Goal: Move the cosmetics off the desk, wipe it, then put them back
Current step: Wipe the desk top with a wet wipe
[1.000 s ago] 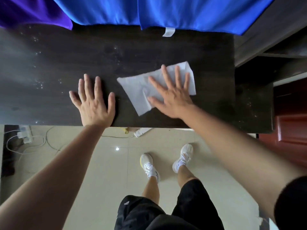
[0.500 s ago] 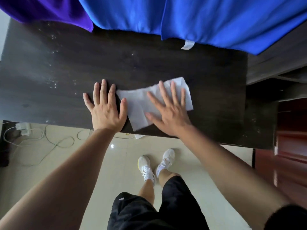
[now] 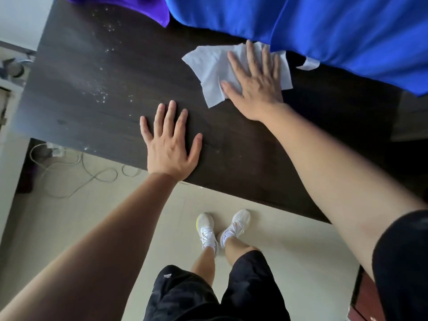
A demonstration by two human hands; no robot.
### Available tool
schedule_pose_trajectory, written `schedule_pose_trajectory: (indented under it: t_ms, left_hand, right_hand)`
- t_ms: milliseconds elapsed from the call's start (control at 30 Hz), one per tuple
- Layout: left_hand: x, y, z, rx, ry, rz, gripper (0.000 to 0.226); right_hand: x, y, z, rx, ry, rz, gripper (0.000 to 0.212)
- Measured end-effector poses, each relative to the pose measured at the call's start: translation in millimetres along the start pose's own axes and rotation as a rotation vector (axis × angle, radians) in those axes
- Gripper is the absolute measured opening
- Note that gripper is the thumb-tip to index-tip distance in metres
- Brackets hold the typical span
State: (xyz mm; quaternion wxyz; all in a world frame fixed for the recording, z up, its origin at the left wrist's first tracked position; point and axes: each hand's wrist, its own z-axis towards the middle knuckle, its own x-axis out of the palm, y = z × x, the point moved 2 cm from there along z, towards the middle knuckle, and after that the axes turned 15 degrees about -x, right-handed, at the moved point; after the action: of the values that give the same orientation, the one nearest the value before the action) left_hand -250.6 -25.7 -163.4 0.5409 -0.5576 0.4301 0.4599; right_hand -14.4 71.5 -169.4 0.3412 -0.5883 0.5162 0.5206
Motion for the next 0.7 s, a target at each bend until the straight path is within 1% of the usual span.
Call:
schedule_pose_trajectory:
  t_ms: [67,133,200,267,333,400,600,700]
  left_hand:
    - [-0.5,0.8,0.5,-0.002,-0.001,0.020,0.064]
    - [-1.6,-0.3,0.3,0.000,0.008,0.026,0.064]
    - [-2.4,1.7,0.8,-0.003,0.019,0.029,0.064]
    - [-2.9,0.8,1.2,-0.005,0.035,0.042,0.064]
    - [-3.5,-1.3,2.0,-0.001,0.049,0.050,0.065]
    - [-3.9,-2.5,0.8,-0.004,0.054,0.047,0.065]
    - [-2.3,-2.5,1.0,-0.006,0.033,0.058,0.064]
    - [-1.3,-2.4,0.8,-0.003,0.027,0.071,0.064]
  right_hand:
    - [0.2,11.0,8.5,-0.019,-0.008,0.006,0.073]
    - [3.6,21.4,-4.0,-0.094,0.007,0.021,0.070]
    - [12.4,29.4,-36.0,-0.218,0.012,0.052,0.067]
    - [19.9,24.5,-79.1,-0.270,0.003,0.057,0.066]
    - [24.8,12.1,-112.4,-0.239,0.018,0.025,0.065]
    - [24.5,0.2,-116.6,-0.214,0.050,0.000,0.064]
    - [6.3,5.0,-24.9,-0.082,0.024,0.055,0.064]
    - [5.1,12.8,-8.2,-0.047,0.018,0.020,0.065]
